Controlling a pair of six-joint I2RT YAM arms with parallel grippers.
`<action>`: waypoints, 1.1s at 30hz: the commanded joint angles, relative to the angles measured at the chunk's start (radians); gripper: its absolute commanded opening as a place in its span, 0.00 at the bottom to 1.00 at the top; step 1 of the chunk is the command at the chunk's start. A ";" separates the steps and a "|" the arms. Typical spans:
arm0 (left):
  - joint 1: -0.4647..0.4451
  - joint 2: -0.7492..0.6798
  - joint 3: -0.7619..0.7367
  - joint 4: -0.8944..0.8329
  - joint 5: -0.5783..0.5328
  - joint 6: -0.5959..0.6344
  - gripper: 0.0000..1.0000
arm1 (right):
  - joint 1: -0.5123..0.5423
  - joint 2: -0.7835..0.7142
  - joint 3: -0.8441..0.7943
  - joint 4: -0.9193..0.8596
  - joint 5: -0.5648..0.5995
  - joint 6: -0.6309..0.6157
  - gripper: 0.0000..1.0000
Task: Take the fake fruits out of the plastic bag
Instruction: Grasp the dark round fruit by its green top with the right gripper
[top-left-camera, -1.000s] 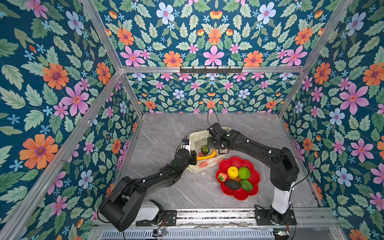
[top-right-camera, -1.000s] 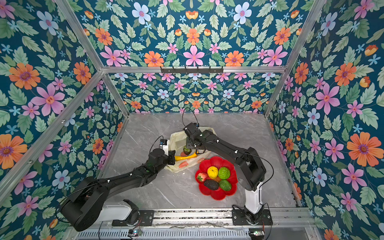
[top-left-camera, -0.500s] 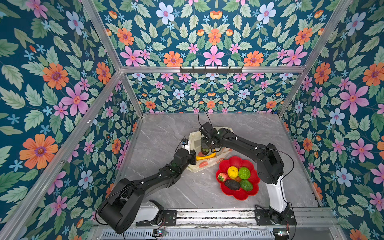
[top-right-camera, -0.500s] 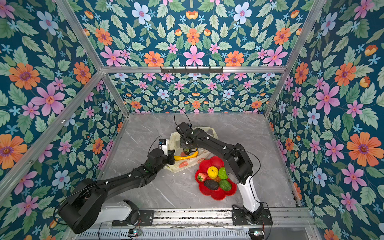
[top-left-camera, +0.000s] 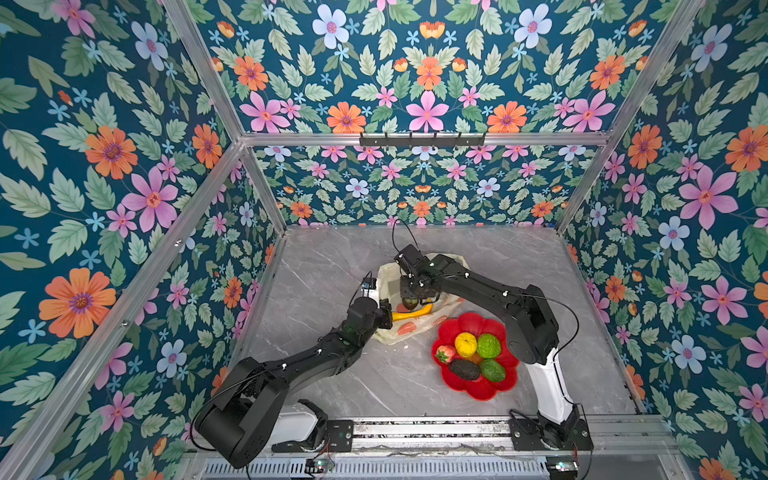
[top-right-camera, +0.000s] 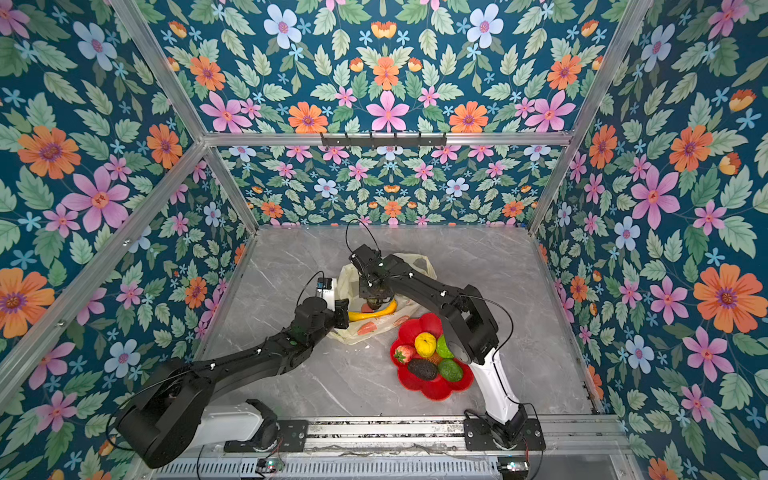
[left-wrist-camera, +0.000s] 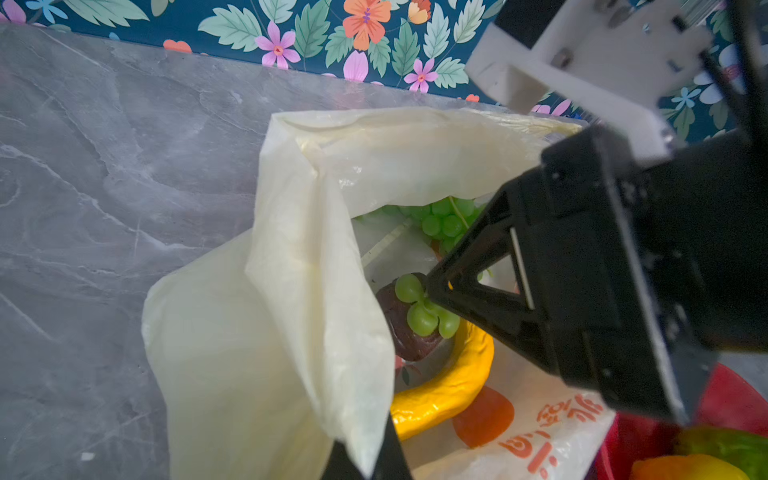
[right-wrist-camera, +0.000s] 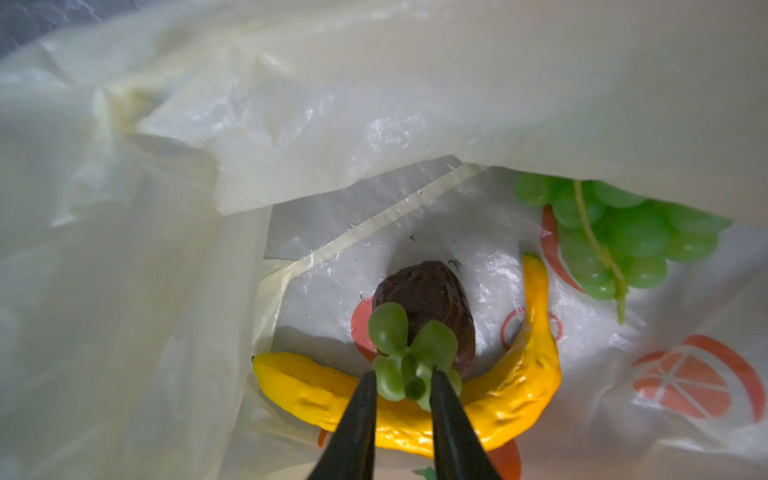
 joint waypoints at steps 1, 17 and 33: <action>0.001 -0.006 -0.002 0.005 -0.007 0.003 0.01 | 0.001 0.009 0.012 -0.024 -0.004 -0.002 0.24; 0.001 -0.018 -0.008 0.005 -0.015 0.004 0.02 | 0.001 0.051 0.048 -0.046 -0.018 -0.010 0.17; 0.001 -0.021 -0.009 0.002 -0.024 0.006 0.02 | 0.001 0.036 0.040 -0.039 -0.032 -0.018 0.09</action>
